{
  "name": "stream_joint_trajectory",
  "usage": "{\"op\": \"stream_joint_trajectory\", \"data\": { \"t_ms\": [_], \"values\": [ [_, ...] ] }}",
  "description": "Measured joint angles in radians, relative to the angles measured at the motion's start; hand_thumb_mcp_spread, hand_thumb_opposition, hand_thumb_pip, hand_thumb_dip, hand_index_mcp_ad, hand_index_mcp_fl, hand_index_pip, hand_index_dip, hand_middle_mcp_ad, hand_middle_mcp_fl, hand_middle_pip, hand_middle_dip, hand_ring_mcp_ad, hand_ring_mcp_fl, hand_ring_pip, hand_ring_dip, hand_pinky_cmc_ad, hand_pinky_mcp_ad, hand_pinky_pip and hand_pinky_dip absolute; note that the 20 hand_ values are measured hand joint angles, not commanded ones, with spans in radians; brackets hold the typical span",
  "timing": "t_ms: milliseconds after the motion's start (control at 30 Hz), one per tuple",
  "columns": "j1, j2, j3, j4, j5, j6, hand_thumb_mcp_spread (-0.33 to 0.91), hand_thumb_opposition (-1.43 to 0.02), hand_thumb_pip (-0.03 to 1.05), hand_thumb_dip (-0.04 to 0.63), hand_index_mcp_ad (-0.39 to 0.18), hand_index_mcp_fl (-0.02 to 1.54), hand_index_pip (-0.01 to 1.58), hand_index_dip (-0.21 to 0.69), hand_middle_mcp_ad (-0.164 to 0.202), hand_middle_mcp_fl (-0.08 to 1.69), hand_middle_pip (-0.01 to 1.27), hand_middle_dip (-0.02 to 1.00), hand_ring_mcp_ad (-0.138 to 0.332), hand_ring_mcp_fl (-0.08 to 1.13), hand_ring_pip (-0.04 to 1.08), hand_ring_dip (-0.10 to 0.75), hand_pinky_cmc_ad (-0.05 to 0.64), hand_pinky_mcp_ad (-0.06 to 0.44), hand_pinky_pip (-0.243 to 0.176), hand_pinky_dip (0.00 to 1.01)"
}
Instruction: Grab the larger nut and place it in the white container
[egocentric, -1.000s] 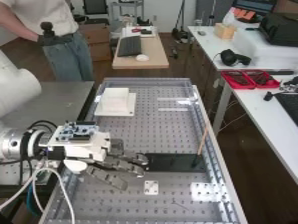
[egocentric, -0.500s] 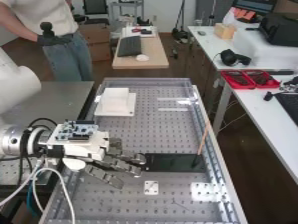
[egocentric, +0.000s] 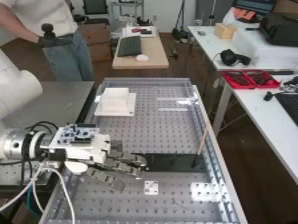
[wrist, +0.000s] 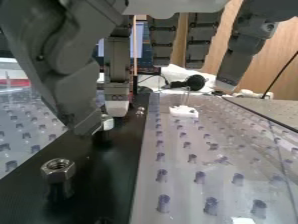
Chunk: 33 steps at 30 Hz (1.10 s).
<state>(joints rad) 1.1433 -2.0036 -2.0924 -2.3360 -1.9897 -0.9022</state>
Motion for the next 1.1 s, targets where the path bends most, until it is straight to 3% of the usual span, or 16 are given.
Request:
{"op": "stream_joint_trajectory", "data": {
  "t_ms": [633,1100],
  "values": [
    [-0.016,-0.017,0.007,0.032,-0.065,-0.033,0.29,-0.84,0.81,0.171,-0.216,0.01,1.56,0.012,0.066,0.01,0.12,0.14,0.143,0.00,0.24,0.044,0.367,0.293,-0.110,0.75],
    [-0.041,-0.032,0.014,0.047,-0.102,-0.029,0.29,-0.85,0.81,0.171,-0.215,0.01,1.56,0.000,0.066,0.01,0.12,0.14,0.143,0.00,0.24,0.044,0.351,0.293,-0.110,0.75]
  ]
}}
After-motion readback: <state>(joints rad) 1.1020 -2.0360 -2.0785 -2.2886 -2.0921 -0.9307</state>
